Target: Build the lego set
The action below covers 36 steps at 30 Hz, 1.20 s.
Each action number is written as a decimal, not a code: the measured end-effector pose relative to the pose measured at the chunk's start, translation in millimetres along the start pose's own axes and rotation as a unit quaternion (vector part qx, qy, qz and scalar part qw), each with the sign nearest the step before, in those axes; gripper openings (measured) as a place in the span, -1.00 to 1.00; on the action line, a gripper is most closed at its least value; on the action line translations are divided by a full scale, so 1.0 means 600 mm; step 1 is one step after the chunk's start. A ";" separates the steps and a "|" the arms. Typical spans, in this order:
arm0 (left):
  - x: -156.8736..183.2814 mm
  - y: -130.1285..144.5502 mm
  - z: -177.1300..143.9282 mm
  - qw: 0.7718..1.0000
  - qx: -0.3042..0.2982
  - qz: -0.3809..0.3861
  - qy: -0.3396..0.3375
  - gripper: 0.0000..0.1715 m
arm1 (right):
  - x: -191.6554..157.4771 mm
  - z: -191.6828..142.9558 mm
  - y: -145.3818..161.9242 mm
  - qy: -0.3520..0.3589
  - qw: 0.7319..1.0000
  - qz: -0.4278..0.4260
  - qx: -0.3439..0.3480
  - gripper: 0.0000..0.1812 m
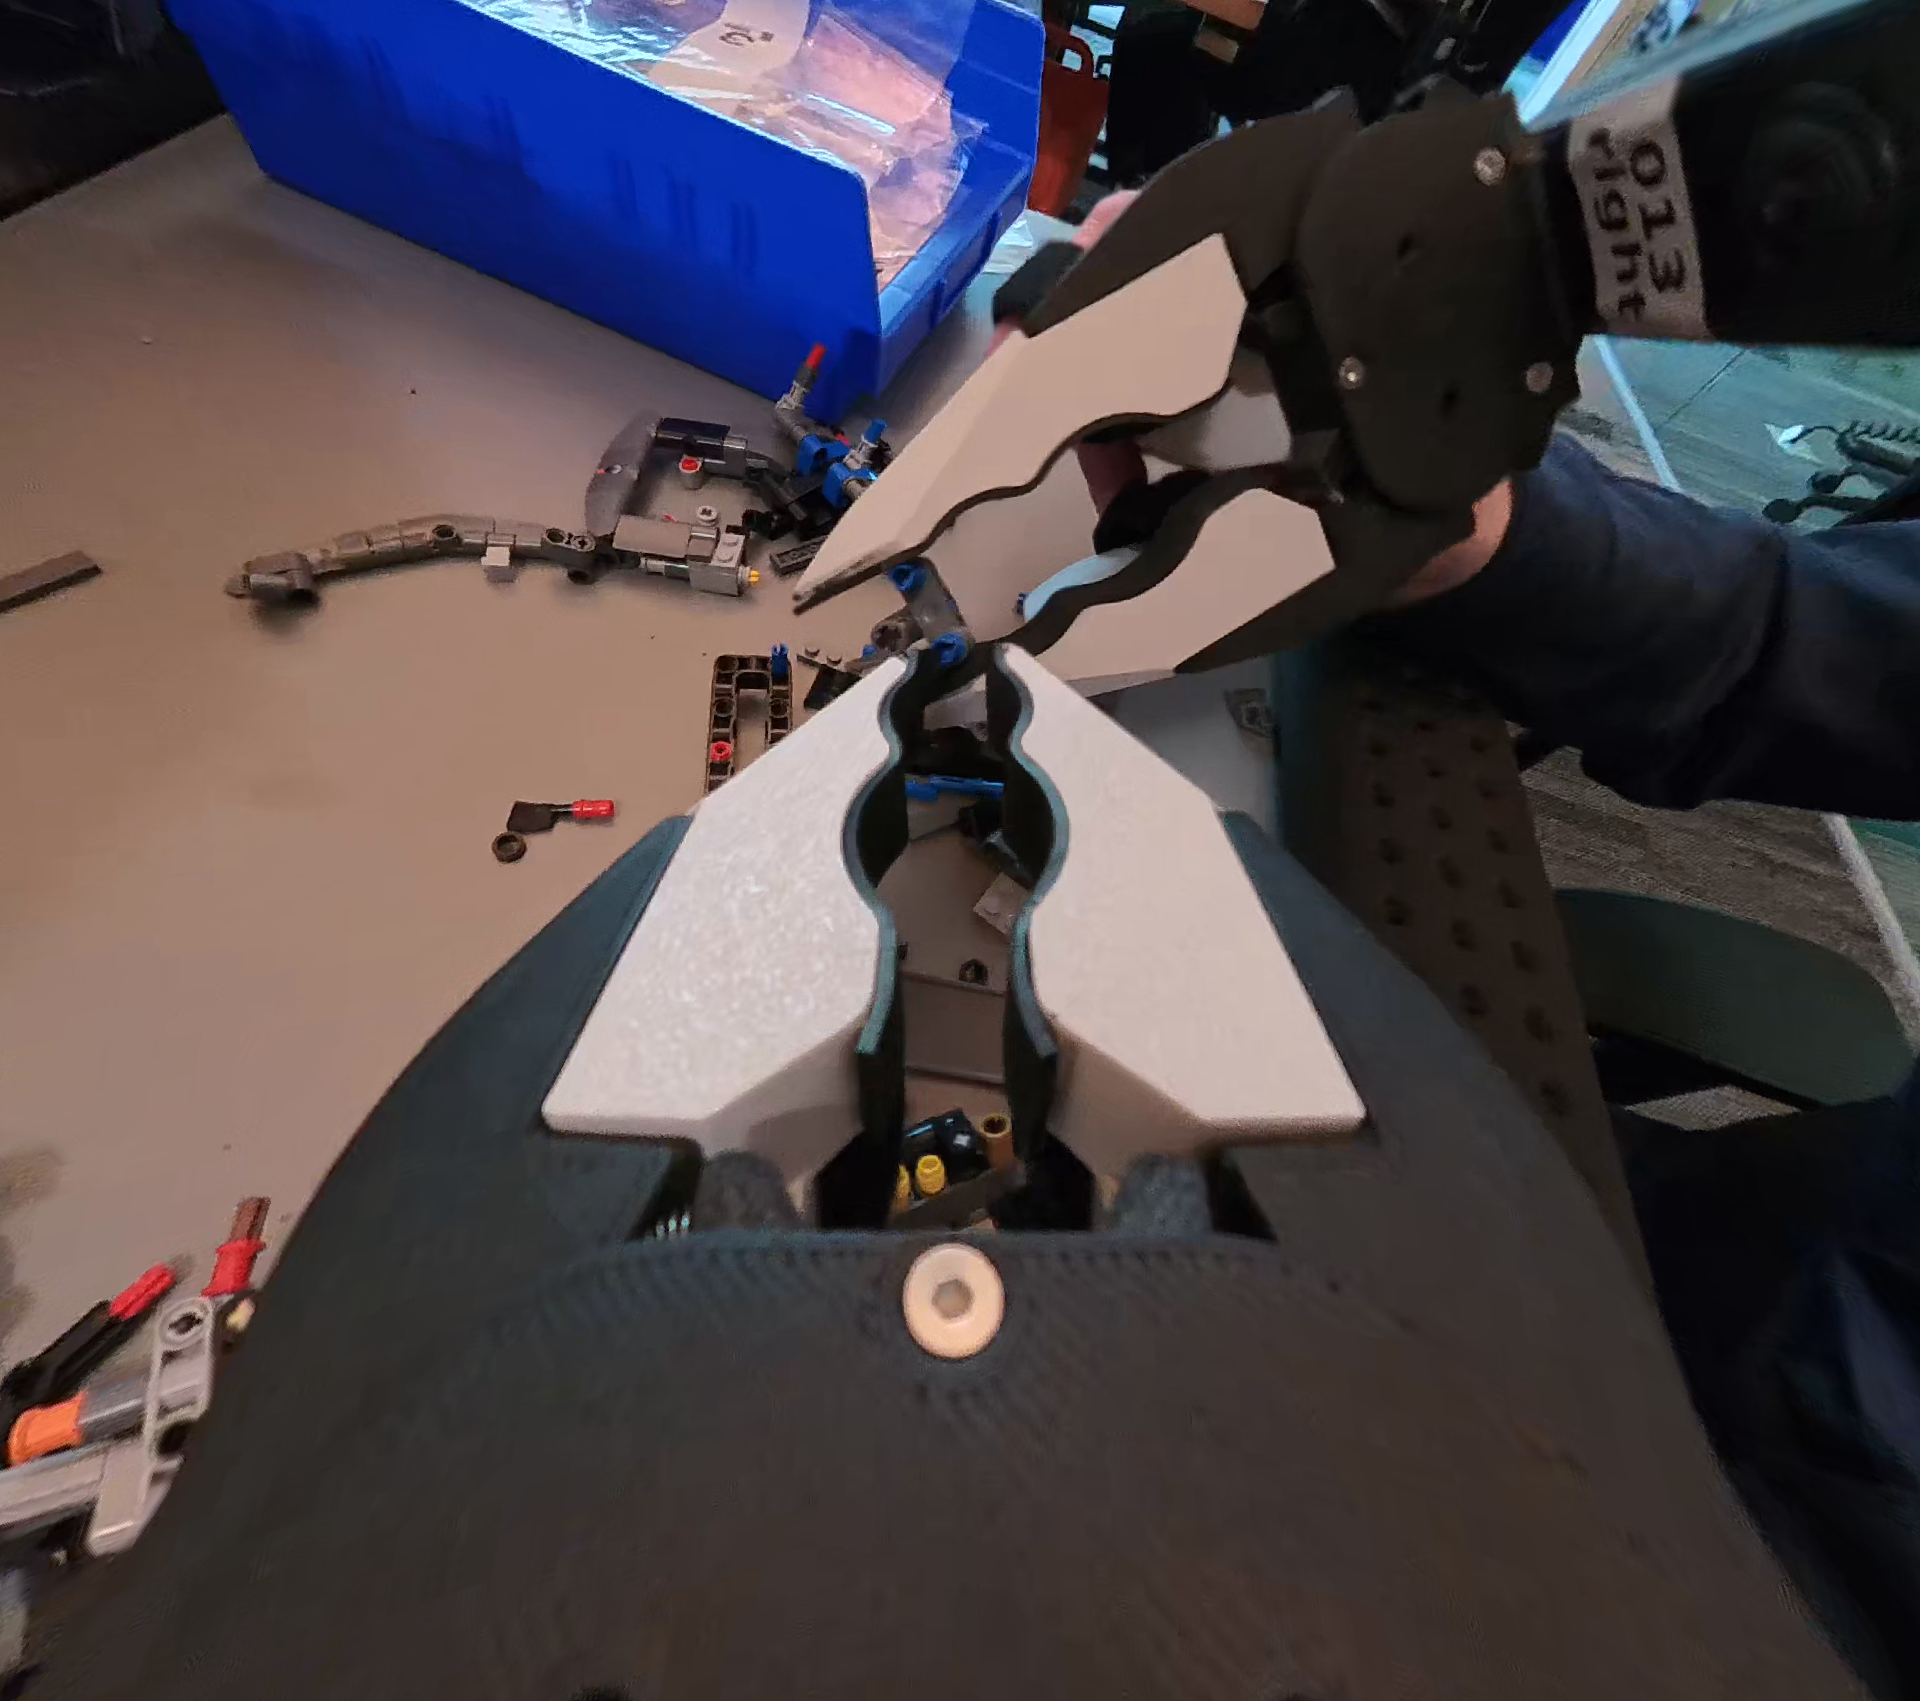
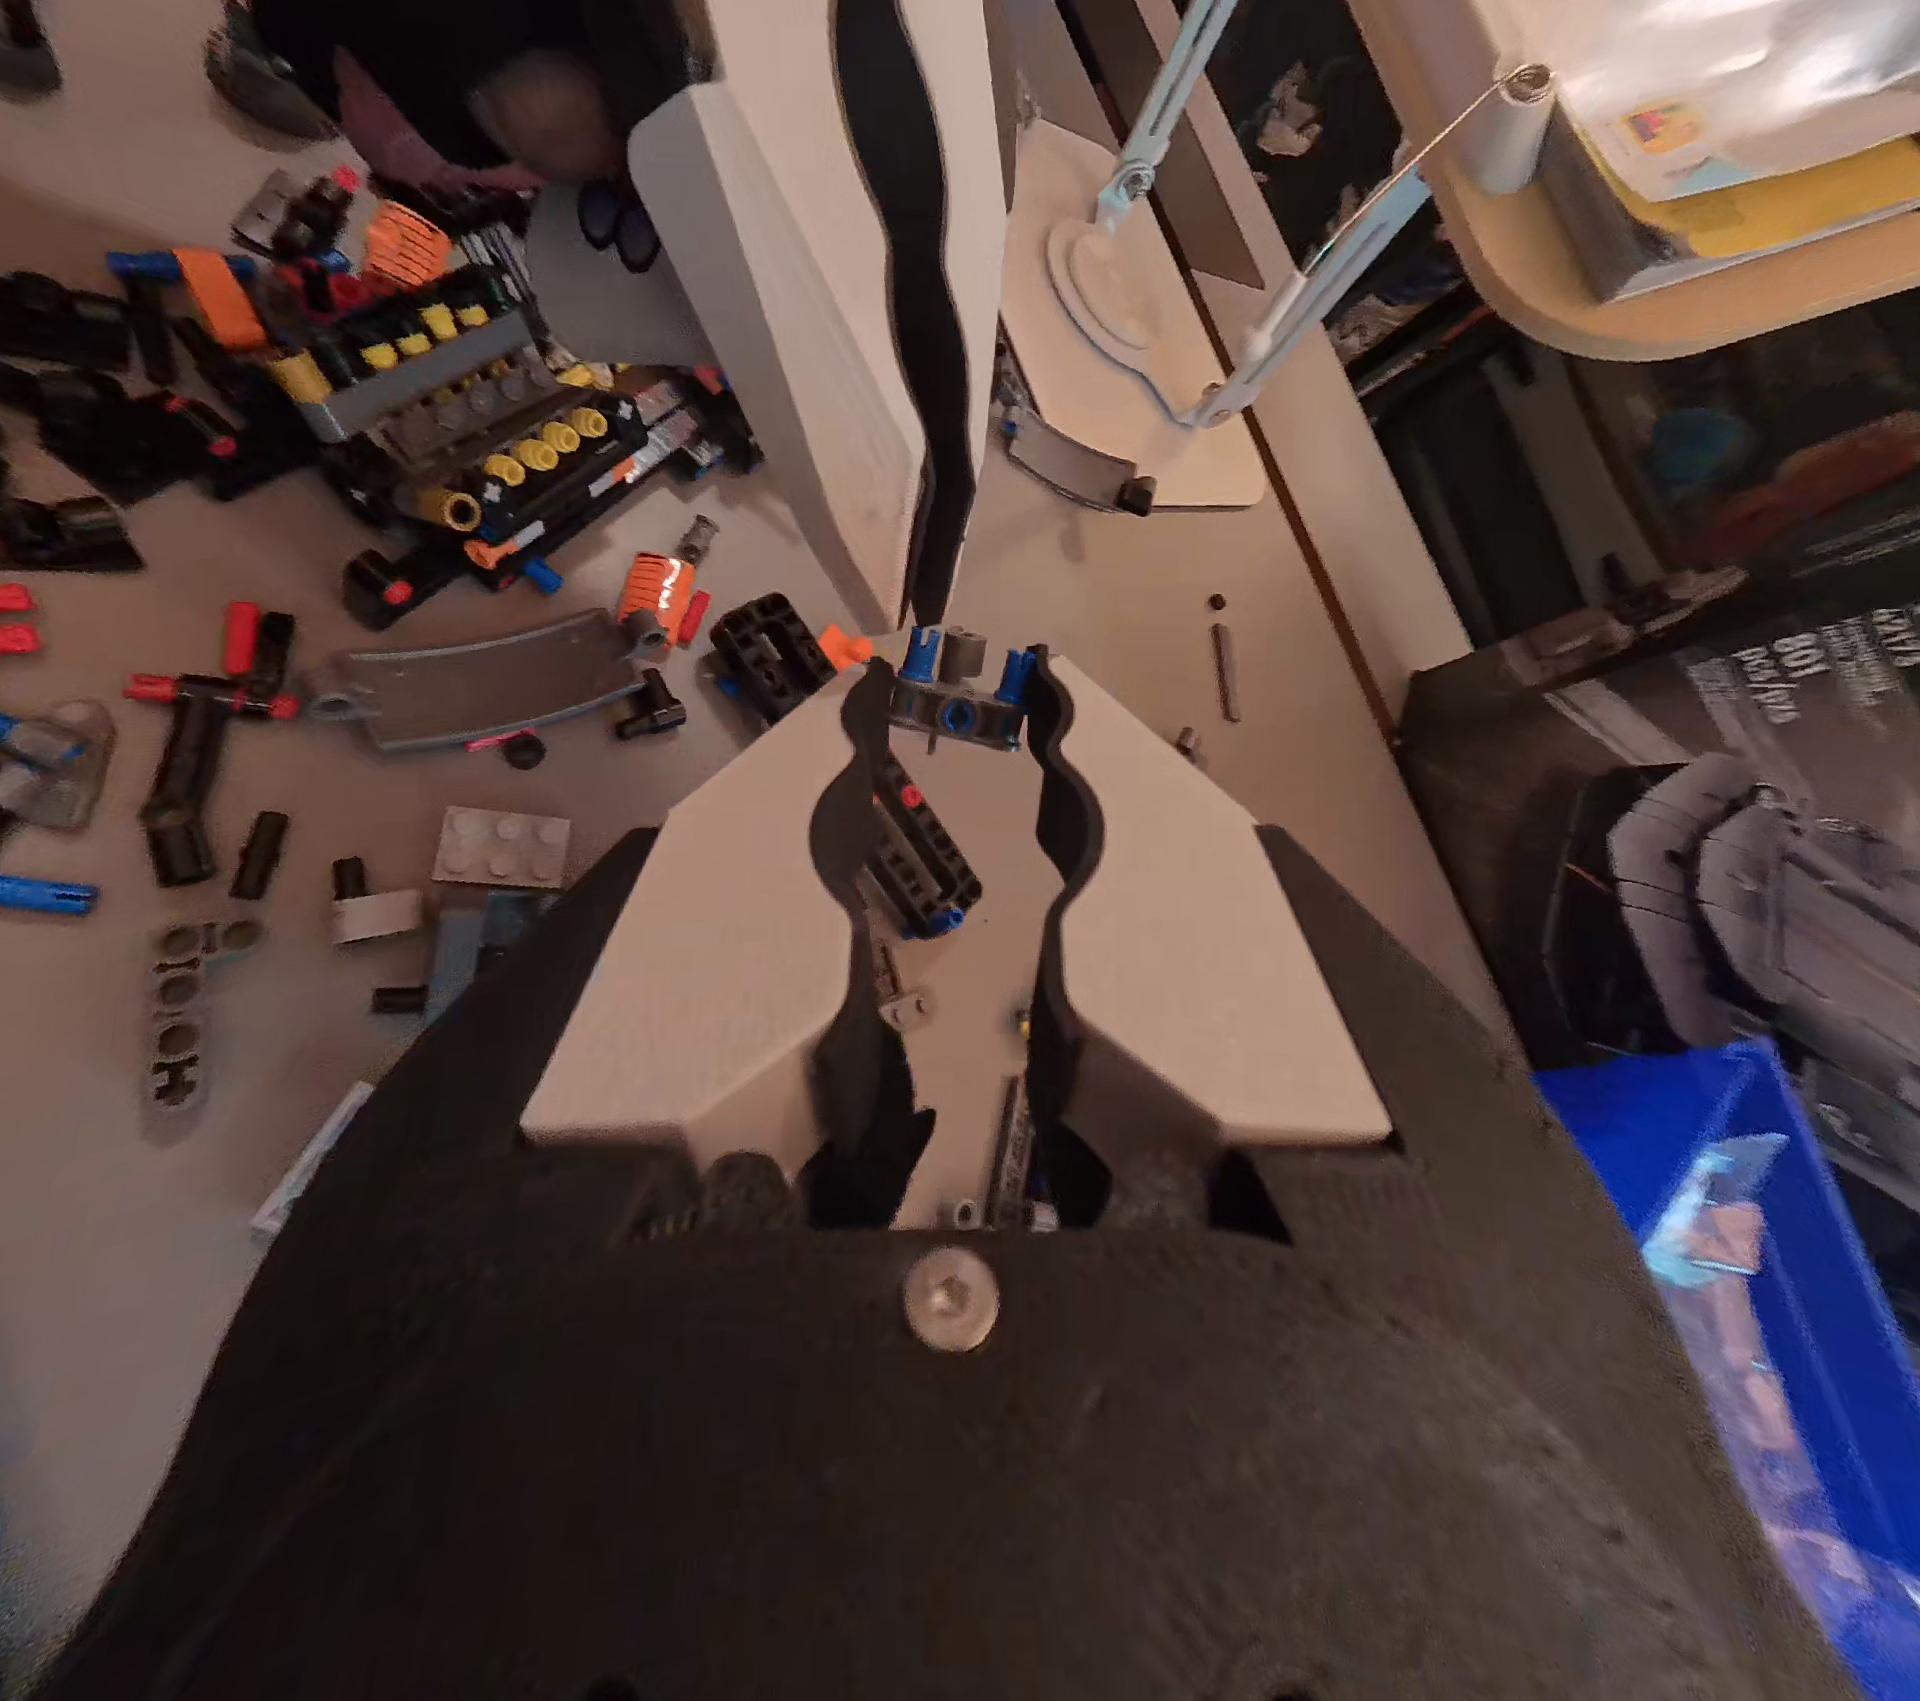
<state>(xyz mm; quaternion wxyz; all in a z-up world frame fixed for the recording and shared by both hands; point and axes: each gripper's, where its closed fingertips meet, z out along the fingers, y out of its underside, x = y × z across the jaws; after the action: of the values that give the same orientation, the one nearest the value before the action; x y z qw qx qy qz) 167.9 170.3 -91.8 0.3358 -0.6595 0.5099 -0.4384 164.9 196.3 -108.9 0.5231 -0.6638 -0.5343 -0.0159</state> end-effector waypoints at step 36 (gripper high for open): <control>0.015 -0.026 -0.009 0.981 0.085 -0.130 0.116 -0.95 | 0.025 -0.023 -0.037 0.145 0.976 -0.161 -0.011 -0.74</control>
<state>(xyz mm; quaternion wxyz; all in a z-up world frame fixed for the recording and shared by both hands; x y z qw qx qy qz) 169.8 165.7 -74.0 0.2696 -0.6339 0.4166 -0.5932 163.0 194.4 -78.8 0.5786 -0.5649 -0.5525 -0.2018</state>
